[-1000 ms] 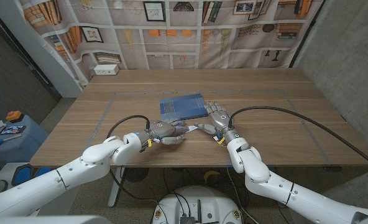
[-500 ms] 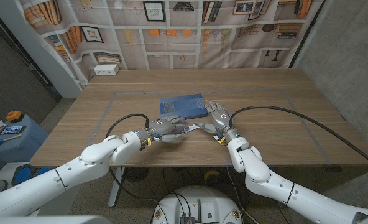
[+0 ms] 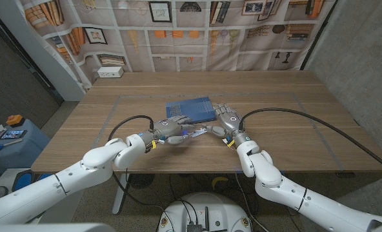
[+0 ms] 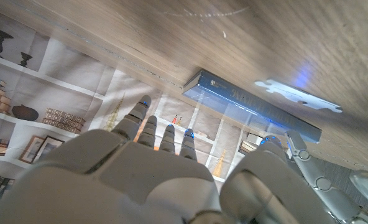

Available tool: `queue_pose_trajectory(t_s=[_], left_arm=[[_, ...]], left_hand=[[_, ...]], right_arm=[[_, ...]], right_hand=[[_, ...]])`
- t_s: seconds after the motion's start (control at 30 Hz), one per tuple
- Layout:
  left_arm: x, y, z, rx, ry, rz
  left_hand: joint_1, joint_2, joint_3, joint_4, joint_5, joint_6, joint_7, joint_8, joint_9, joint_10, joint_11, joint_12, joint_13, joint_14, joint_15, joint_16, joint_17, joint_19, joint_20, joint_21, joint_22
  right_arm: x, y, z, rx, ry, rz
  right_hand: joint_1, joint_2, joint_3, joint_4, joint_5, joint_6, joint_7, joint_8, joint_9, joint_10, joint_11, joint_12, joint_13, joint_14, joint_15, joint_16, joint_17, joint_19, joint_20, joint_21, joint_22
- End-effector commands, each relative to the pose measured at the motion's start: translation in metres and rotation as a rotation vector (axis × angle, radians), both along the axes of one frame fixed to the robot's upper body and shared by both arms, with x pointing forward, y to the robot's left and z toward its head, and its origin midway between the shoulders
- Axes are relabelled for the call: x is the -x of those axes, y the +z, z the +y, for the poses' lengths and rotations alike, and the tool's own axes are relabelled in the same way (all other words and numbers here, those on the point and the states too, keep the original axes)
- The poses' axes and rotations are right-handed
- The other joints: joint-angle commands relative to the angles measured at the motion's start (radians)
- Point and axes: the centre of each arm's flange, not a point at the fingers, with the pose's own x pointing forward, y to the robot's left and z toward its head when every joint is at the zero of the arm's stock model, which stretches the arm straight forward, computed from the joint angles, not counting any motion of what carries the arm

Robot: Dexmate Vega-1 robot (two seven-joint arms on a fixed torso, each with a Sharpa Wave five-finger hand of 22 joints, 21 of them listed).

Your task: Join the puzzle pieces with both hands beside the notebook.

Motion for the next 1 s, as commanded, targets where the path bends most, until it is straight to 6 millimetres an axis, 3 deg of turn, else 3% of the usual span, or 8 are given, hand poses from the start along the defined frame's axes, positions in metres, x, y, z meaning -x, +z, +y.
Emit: queue_pose_trajectory(t_s=[0.03, 0.63, 1.0], left_arm=[[0.003, 0.013, 0.006, 0.047, 0.012, -0.036], [-0.006, 0.031, 0.020, 0.212, 0.024, -0.028], [-0.010, 0.041, 0.031, 0.328, 0.030, -0.011]], left_hand=[[0.008, 0.097, 0.009, 0.002, -0.002, -0.001, -0.001, 0.006, 0.000, 0.009, -0.005, 0.007, 0.004, 0.003, -0.062, 0.007, 0.003, 0.010, -0.108, 0.009, 0.001], [0.010, 0.096, 0.014, -0.001, -0.003, -0.008, 0.007, 0.003, 0.000, 0.011, -0.004, 0.006, 0.004, 0.011, -0.060, 0.006, 0.002, 0.026, -0.104, 0.011, 0.001], [0.020, 0.095, 0.022, -0.016, -0.003, -0.019, 0.017, 0.001, 0.000, 0.012, -0.001, 0.004, 0.003, 0.016, -0.058, 0.003, -0.001, 0.026, -0.107, 0.007, 0.000]], right_arm=[[0.003, 0.012, -0.003, -0.049, 0.035, -0.005], [0.002, 0.025, -0.019, -0.143, 0.085, 0.016], [-0.003, 0.032, -0.028, -0.182, 0.125, 0.006]], right_hand=[[-0.003, 0.005, 0.005, -0.002, 0.004, 0.011, -0.007, 0.005, 0.003, 0.005, -0.001, 0.006, 0.000, -0.001, -0.006, 0.010, 0.002, 0.004, -0.006, 0.004, 0.000], [-0.018, 0.011, 0.002, 0.003, 0.006, 0.017, -0.006, 0.006, 0.003, 0.023, -0.016, 0.010, -0.001, 0.007, -0.025, 0.013, 0.002, 0.017, -0.029, 0.006, 0.000], [-0.024, 0.018, 0.003, 0.005, 0.007, 0.018, -0.007, 0.005, 0.002, 0.038, -0.017, 0.013, -0.001, 0.016, -0.040, 0.016, 0.002, 0.028, -0.048, 0.008, -0.001]])
